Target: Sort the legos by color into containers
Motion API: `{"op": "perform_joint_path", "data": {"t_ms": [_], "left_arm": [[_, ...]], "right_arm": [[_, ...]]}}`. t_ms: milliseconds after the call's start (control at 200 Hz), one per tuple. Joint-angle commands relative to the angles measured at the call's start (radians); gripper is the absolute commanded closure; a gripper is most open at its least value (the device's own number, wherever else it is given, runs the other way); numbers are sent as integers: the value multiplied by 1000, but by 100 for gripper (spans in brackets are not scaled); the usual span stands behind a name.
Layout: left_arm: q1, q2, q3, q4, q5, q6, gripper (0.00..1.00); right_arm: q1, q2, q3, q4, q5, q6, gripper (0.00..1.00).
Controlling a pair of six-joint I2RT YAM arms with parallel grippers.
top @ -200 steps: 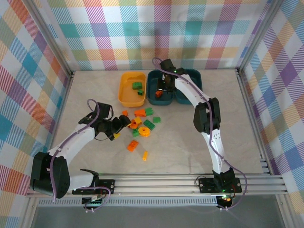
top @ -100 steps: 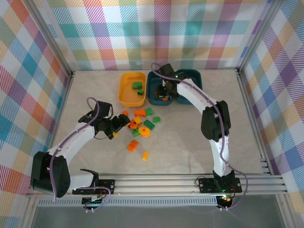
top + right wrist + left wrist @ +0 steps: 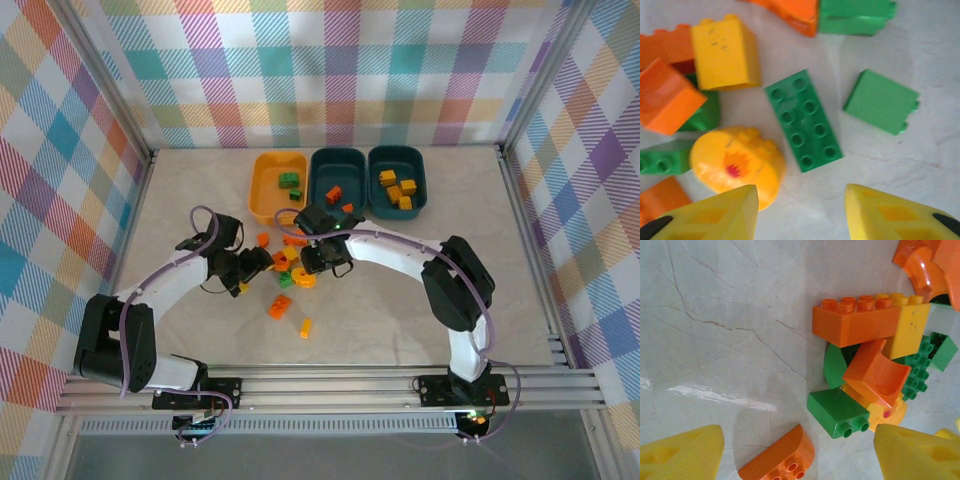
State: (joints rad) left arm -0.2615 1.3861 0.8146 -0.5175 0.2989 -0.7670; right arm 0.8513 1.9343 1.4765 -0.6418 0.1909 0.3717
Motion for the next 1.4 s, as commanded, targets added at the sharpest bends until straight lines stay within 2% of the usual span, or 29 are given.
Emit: {"op": "perform_joint_path", "data": {"t_ms": [0, 255, 415, 660, 1055, 1395], "left_arm": [[-13, -1, 11, 16, 22, -8, 22], [-15, -31, 9, -6, 10, -6, 22], [-15, -29, 8, -8, 10, -7, 21], [-16, -10, 20, -2, 17, -6, 21], [-18, -17, 22, -15, 10, 2, 21], [-18, -13, 25, -10, 12, 3, 22]], "right_arm": [[-43, 39, 54, 28, 67, -46, 53], [-121, 171, 199, 13, 5, -86, 48], [-136, 209, 213, 26, -9, -71, 46], [-136, 239, 232, 65, -77, -53, 46], [-136, 333, 345, 31, -90, -34, 42], [-132, 355, 364, 28, -102, -22, 38]]}}
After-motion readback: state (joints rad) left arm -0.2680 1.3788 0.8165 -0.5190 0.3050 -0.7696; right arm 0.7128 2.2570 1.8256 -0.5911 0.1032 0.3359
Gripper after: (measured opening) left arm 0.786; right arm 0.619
